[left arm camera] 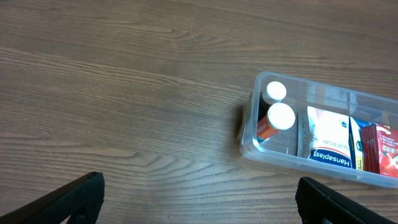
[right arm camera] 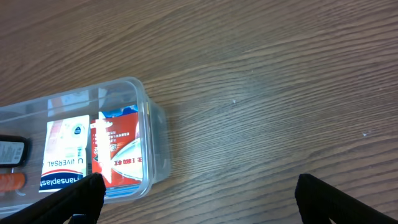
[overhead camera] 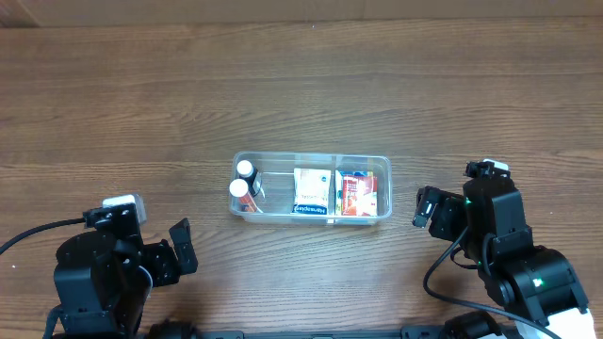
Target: Pack container
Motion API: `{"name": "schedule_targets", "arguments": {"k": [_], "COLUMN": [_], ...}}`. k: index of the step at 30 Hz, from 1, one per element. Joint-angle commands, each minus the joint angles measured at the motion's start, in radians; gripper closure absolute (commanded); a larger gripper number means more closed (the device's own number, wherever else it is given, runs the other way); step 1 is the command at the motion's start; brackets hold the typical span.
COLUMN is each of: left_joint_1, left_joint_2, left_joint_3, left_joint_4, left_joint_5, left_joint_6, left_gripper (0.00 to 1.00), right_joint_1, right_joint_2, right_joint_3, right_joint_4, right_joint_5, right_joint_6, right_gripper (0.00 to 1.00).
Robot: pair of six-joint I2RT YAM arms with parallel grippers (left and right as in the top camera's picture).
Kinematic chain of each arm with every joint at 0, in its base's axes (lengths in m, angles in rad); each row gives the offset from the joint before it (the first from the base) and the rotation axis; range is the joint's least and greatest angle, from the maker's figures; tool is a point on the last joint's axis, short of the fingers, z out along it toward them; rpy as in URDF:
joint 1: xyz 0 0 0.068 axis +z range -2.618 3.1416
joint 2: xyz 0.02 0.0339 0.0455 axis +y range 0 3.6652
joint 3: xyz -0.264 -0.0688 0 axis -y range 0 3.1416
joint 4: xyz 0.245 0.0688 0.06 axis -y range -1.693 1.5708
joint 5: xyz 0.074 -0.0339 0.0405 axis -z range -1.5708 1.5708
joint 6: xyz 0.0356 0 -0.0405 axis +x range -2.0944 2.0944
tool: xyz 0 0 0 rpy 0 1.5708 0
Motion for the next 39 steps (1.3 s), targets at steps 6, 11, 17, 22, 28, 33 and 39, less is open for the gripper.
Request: {"name": "schedule_targets", "arguments": {"k": [6, 11, 17, 22, 28, 33, 39], "left_joint_1": [-0.002, -0.002, -0.002, -0.002, -0.002, -0.002, -0.002], "left_joint_2": [-0.006, -0.006, -0.006, -0.006, -0.006, -0.006, -0.006], "left_joint_3": [-0.009, -0.009, -0.009, -0.009, -0.009, -0.009, -0.009], "left_joint_4": [0.0, 0.0, 0.0, 0.0, 0.0, 0.0, 0.0], "left_joint_5": [0.006, 0.006, 0.006, 0.006, 0.006, 0.006, 0.006], "left_joint_6": [-0.019, -0.019, -0.019, -0.019, -0.019, -0.019, -0.019], "left_gripper": [0.0, 0.0, 0.0, 0.0, 0.0, 0.0, 0.0], "right_joint_1": [0.007, -0.061, -0.082, -0.083, -0.087, -0.116, -0.151], "right_joint_2": [0.008, -0.075, -0.324, -0.597, -0.803, -0.806, -0.806], "right_joint_3": [-0.004, -0.038, -0.301, -0.568, -0.671, -0.705, -0.751], "right_joint_4": [0.002, 0.021, 0.241, 0.472, 0.553, 0.61, 0.613], "right_joint_5": [0.001, 0.014, 0.019, 0.018, 0.018, -0.097, -0.15], "right_joint_6": [0.005, -0.003, -0.048, -0.05, -0.193, -0.432, -0.446], "right_gripper": [0.0, 0.0, 0.0, 0.0, 0.0, 0.0, 0.0]}}
